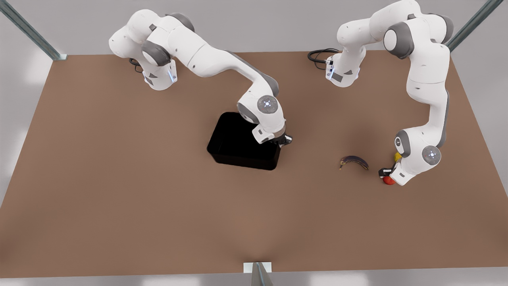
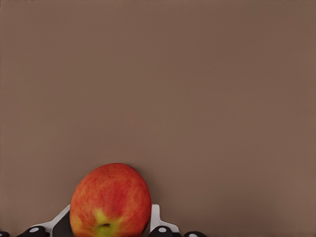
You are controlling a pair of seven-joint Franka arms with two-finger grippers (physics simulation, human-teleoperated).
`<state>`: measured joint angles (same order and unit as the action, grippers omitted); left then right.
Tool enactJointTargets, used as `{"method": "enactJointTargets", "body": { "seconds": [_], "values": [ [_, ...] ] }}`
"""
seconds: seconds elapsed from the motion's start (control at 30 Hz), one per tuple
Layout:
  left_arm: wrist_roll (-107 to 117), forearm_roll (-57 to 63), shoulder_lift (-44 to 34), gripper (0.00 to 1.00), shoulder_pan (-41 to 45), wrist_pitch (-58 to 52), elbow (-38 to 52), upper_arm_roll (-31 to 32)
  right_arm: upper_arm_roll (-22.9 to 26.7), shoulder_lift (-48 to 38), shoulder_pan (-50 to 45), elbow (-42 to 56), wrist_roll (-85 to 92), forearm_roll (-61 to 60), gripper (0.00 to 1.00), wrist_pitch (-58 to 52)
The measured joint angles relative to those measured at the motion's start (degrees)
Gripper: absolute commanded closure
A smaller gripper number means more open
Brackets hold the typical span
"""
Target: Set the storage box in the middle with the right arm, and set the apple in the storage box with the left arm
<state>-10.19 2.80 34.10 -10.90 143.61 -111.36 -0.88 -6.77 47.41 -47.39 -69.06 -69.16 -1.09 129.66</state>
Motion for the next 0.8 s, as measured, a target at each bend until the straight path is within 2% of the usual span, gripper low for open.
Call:
{"method": "enactJointTargets", "body": {
  "seconds": [0.2, 0.33, 0.37, 0.6, 0.63, 0.67, 0.7, 0.73, 0.8],
  "values": [
    [0.00, 0.00, 0.09, 0.29, -0.09, 0.09, 0.00, 0.00, 0.33, 4.92, -0.70, 1.66, -0.08, 0.62, 0.79, 9.01],
    [0.00, 0.00, 0.09, 0.31, -0.09, 0.00, 0.00, 0.00, 1.53, 6.99, -3.59, 3.68, -0.64, 0.89, 0.79, 10.13],
    [-0.01, 0.00, 0.09, 0.32, -0.09, 0.00, 0.00, 0.00, 2.27, 7.00, -3.85, 3.69, -0.25, 0.94, 0.00, 10.27],
    [-0.17, 0.00, -0.17, 0.32, -0.09, -0.07, 0.17, 0.01, 3.08, 5.96, -4.47, 3.68, 0.32, 0.55, 0.00, 10.76],
    [-0.42, 0.01, -0.18, 0.32, -0.08, -0.01, 0.22, 0.04, 3.08, 3.75, -3.92, 3.26, 0.56, 0.47, 0.00, 9.98],
    [-0.49, 0.00, -0.18, 0.32, -0.10, -0.03, 0.26, 0.05, 2.82, -0.53, -2.91, 2.90, 1.01, 0.47, 0.00, 4.78],
    [-0.45, 0.00, -0.18, 0.00, -0.08, -0.03, 0.26, 0.08, 2.35, -5.91, -1.10, 2.84, 4.78, 0.40, 0.00, -4.56],
    [-0.41, 0.00, -0.09, 0.00, -0.10, 0.00, 0.26, 0.06, 2.28, -11.36, 1.44, 2.80, 13.58, 0.21, 0.00, -15.28],
    [-0.35, -0.06, 0.00, 0.00, 0.07, 0.00, 0.59, 0.01, 2.39, -23.55, 9.62, -2.45, 34.65, 0.04, 0.00, -27.76]
  ]
}}
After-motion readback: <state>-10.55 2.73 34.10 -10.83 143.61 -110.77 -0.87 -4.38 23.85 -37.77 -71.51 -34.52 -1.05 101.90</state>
